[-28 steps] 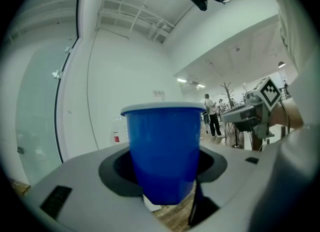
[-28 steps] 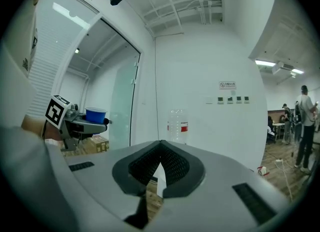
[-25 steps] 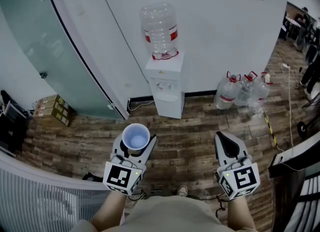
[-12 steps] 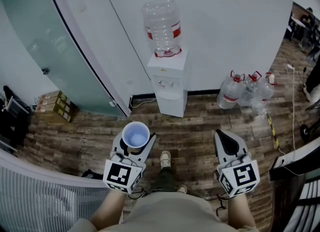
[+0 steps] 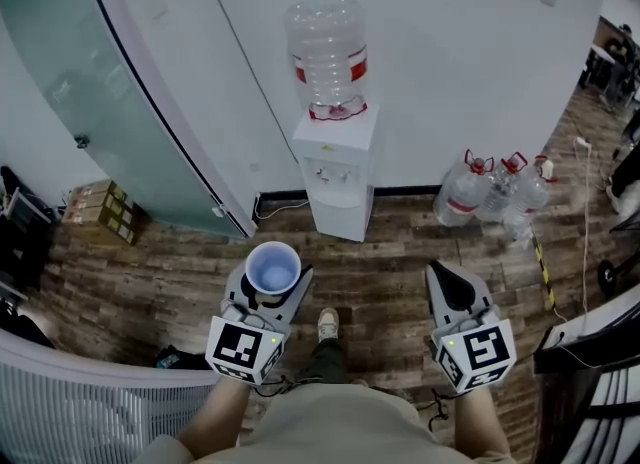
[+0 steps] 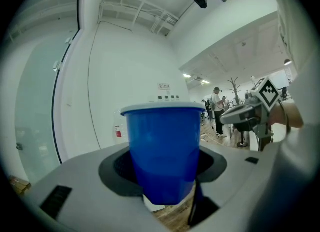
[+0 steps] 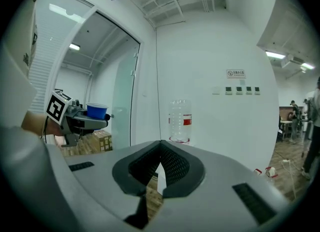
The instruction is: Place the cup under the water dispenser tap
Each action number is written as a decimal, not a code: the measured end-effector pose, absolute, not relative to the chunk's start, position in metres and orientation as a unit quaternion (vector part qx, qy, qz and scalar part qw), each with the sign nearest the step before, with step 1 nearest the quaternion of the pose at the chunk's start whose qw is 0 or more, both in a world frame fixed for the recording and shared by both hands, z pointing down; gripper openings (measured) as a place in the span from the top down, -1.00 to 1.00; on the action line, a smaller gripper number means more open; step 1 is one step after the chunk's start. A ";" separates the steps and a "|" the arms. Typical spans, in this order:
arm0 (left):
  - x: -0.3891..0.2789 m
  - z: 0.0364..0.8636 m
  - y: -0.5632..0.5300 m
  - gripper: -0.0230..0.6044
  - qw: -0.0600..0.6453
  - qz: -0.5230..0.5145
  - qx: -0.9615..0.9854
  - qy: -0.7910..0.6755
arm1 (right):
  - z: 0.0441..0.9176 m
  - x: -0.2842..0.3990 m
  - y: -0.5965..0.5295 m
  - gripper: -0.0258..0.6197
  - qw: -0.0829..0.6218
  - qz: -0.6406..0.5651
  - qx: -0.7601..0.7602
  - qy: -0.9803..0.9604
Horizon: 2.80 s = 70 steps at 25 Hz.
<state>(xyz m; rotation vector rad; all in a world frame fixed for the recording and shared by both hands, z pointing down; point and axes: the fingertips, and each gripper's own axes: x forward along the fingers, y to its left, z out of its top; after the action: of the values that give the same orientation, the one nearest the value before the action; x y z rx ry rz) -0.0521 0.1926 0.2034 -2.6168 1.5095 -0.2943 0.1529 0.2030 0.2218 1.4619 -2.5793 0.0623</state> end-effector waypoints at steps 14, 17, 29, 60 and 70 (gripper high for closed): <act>-0.087 0.223 0.034 0.11 0.048 -0.096 -0.879 0.464 | 0.238 0.112 0.056 0.90 0.124 0.051 0.503 -0.854; -0.092 0.218 -0.003 0.12 0.055 -0.070 -0.889 0.449 | 0.242 0.097 0.019 0.90 0.130 0.057 0.506 -0.851; -0.119 0.260 -0.133 0.11 0.058 -0.076 -0.896 0.433 | 0.283 0.053 -0.114 0.90 0.150 0.078 0.514 -0.841; -0.058 0.556 -0.267 0.11 0.074 -0.124 -0.883 0.447 | 0.533 0.064 -0.256 0.90 0.175 0.108 0.445 -0.872; -0.061 0.698 -0.300 0.11 0.055 -0.157 -0.872 0.461 | 0.637 0.053 -0.267 0.90 0.210 0.122 0.425 -0.872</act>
<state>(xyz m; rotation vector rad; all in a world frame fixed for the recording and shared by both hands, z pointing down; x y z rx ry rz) -0.0612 -0.2997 0.6981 -2.6463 1.4000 -0.4764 0.0529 -0.2667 0.6374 1.1831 -2.4239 0.3395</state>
